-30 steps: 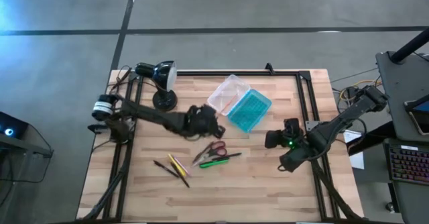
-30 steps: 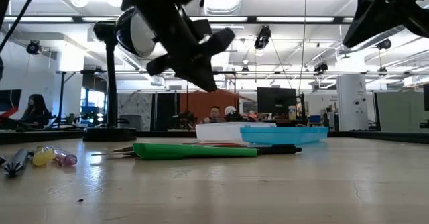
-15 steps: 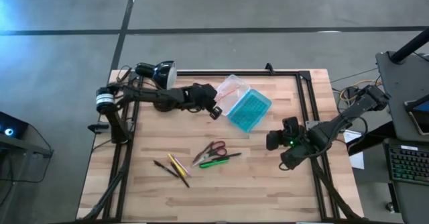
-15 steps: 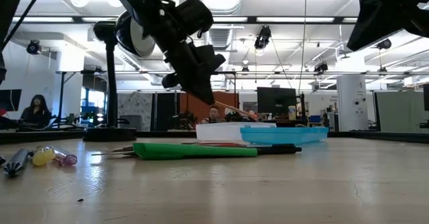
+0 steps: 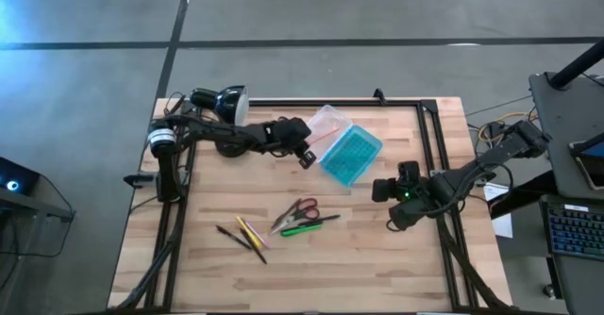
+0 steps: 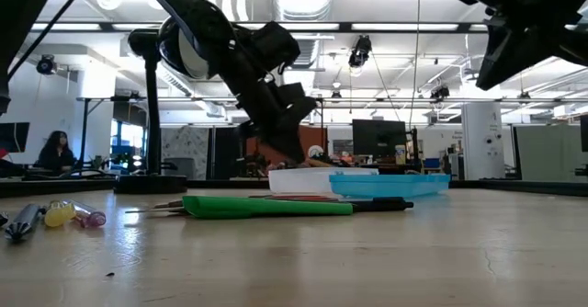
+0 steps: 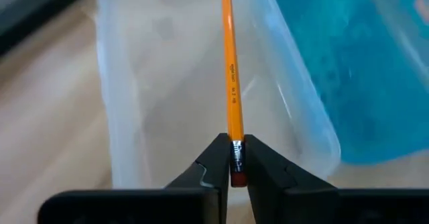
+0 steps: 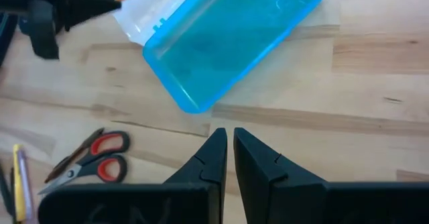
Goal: Pick & place school supplies into a supply box
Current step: Put the orange pencil into the supply box, then put the scissors into the supply box
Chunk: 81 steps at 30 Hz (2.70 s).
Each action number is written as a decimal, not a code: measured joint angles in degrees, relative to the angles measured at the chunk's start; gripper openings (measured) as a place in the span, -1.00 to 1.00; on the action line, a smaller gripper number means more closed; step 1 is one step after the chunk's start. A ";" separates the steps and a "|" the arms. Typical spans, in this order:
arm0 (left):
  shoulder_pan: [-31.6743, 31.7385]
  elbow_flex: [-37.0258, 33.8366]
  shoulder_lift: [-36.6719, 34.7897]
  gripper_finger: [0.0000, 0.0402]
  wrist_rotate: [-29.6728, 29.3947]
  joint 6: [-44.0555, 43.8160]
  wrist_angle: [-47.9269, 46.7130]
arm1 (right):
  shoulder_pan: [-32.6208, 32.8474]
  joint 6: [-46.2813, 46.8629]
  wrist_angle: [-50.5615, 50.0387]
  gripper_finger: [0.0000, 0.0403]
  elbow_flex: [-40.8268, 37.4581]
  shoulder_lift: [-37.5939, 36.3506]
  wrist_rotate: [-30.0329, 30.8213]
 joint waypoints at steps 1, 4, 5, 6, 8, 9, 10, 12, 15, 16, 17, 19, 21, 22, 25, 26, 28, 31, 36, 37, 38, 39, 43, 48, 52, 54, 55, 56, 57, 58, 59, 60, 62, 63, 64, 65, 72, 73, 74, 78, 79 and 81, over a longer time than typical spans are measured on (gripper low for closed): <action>0.04 0.00 0.00 -0.86 -1.00 0.10 0.81 | -0.20 0.00 0.02 -0.89 -0.06 0.00 -0.06; 0.09 0.09 0.00 -0.79 -5.18 1.73 2.22 | -0.28 0.53 0.03 -0.89 -0.10 0.00 -0.30; 0.30 0.09 0.00 -0.76 -5.67 2.14 2.14 | -0.27 0.99 0.07 -0.89 -0.18 0.00 -0.48; 0.49 0.09 0.00 -0.74 -5.61 2.28 2.05 | -0.26 1.29 0.08 -0.89 -0.34 0.00 -0.67; 0.81 -0.08 0.00 -0.68 -4.71 2.33 1.64 | -0.26 1.36 0.05 -0.89 -0.57 0.00 -0.87; 0.83 -0.12 0.00 -0.65 -4.59 2.33 1.01 | -0.26 1.40 0.07 -0.89 -0.63 0.00 -0.87; 0.84 -0.13 0.00 -0.62 -4.57 2.17 0.36 | -0.28 1.42 0.07 -0.89 -0.69 0.00 -0.87; 0.70 -0.16 -0.52 -0.57 -4.01 0.90 -1.41 | -0.26 1.41 0.08 -0.89 -0.74 0.00 -0.92; -0.88 -0.28 -2.80 -0.55 1.71 0.25 -4.00 | -0.26 1.26 0.12 -0.89 -0.74 0.00 -0.96; -1.81 -0.33 -3.61 -0.55 4.59 0.34 -4.96 | -0.26 1.13 0.09 -0.89 -0.74 0.00 -1.12; -2.82 -0.33 -4.60 -0.55 7.82 1.12 -4.95 | -0.26 0.67 0.11 -0.89 -0.74 0.00 -1.26; -5.37 -0.42 -6.45 -0.54 13.16 3.98 -7.67 | -0.26 -0.82 0.53 -0.89 -0.86 0.02 -1.75; -8.27 -0.48 -7.53 -0.54 15.27 5.63 -11.25 | -0.53 -2.88 1.50 -0.89 -1.07 0.03 -3.06; -9.62 -0.48 -7.80 -0.54 15.43 5.49 -12.99 | -0.59 -3.89 1.50 -0.89 -1.22 0.10 -4.05; -13.11 -0.57 -7.97 -0.54 15.51 1.87 -17.08 | -0.94 -6.33 1.70 -0.89 -1.62 0.15 -5.56; -14.41 -0.57 -7.79 -0.54 14.70 1.49 -16.86 | -0.98 -6.57 1.70 -0.89 -1.91 0.15 -5.82; -17.19 -0.57 -7.28 -0.54 12.53 1.65 -15.75 | -1.24 -7.24 1.71 -0.89 -2.36 0.17 -5.99; -21.04 -0.57 -6.37 -0.54 10.13 2.87 -12.83 | -1.43 -8.29 1.91 -0.89 -2.95 0.17 -6.65; -24.76 -0.55 -3.77 -0.54 8.40 1.55 -9.29 | -1.46 -10.86 4.15 -0.89 -4.27 0.17 -9.20; -25.48 -0.55 -3.11 -0.54 7.08 1.36 -8.83 | -1.44 -11.08 4.42 -0.89 -4.42 0.22 -9.64; -26.09 -0.55 -2.49 -0.54 5.57 1.29 -8.87 | -1.44 -11.22 4.53 -0.89 -4.54 0.22 -9.83; -26.51 -0.57 -1.88 -0.54 3.81 1.17 -8.74 | -1.44 -11.22 4.56 -0.89 -4.66 0.22 -9.86; -26.77 -0.54 0.31 -0.54 0.78 -2.18 -8.10 | -1.44 -11.89 4.57 -0.89 -4.83 0.22 -9.88; -26.69 -0.14 1.97 -0.54 -4.56 -4.48 -8.05 | -1.44 -13.79 4.67 -0.89 -4.83 0.22 -9.89; -26.41 0.90 3.64 -0.54 -3.85 -5.40 -8.33 | -1.44 -14.08 4.79 -0.89 -4.83 0.21 -9.96; -26.45 1.98 4.70 -0.54 -3.19 -5.52 -8.56 | -1.44 -14.23 4.92 -0.89 -4.83 0.15 -10.08; -26.65 2.68 5.17 -0.54 -3.06 -5.52 -8.08 | -1.44 -14.21 4.91 -0.89 -4.84 0.15 -10.11; -26.86 3.21 5.47 -0.54 -2.97 -5.45 -8.11 | -1.44 -14.23 4.90 -0.89 -4.86 0.14 -10.14; -26.97 3.84 5.87 -0.54 -2.78 -5.35 -8.42 | -1.44 -14.32 4.94 -0.89 -4.87 0.13 -10.14; -27.15 4.47 6.26 -0.54 -2.58 -5.31 -8.26 | -1.44 -14.61 4.94 -0.89 -4.92 0.13 -10.19; -27.22 4.95 6.78 -0.54 -2.42 -5.26 -8.02 | -1.44 -14.83 4.84 -0.89 -4.94 0.13 -10.29; -27.26 5.37 7.38 -0.54 -2.45 -5.10 -8.28 | -1.44 -15.04 4.85 -0.89 -4.94 0.13 -10.29; -27.19 6.34 8.64 -0.54 -3.33 -5.01 -9.53 | -1.44 -15.25 4.86 -0.89 -4.94 0.13 -10.32; -27.19 6.91 9.25 -0.54 -3.66 -5.13 -10.62 | -1.44 -15.26 4.85 -0.89 -4.94 0.13 -10.32; -27.19 7.37 9.94 -0.54 -3.99 -5.16 -11.97 | -1.44 -15.26 4.83 -0.89 -4.94 0.13 -10.32; -27.19 7.62 10.45 -0.54 -4.25 -5.46 -13.00 | -1.44 -15.26 4.81 -0.89 -4.94 0.13 -10.32; -27.17 8.06 12.26 -0.54 -4.58 -5.33 -14.82 | -1.44 -15.23 4.56 -0.89 -4.98 0.13 -10.32; -27.17 8.05 11.85 -0.54 -4.64 -5.38 -14.86 | -1.44 -15.21 4.53 -0.89 -5.00 0.13 -10.32; -27.17 8.18 11.49 -0.54 -4.69 -5.59 -14.99 | -1.44 -15.21 4.53 -0.89 -5.02 0.13 -10.32; -27.04 8.91 8.71 -0.54 -6.04 -6.20 -18.03 | -1.44 -15.06 4.51 -0.89 -5.22 0.14 -10.32; -27.02 9.35 8.06 -0.54 -6.66 -6.19 -18.00 | -1.44 -15.06 4.43 -0.89 -5.27 0.16 -10.32; -27.00 10.55 6.56 -0.54 -8.27 -6.19 -18.53 | -1.44 -15.06 4.40 -0.89 -5.34 0.17 -10.32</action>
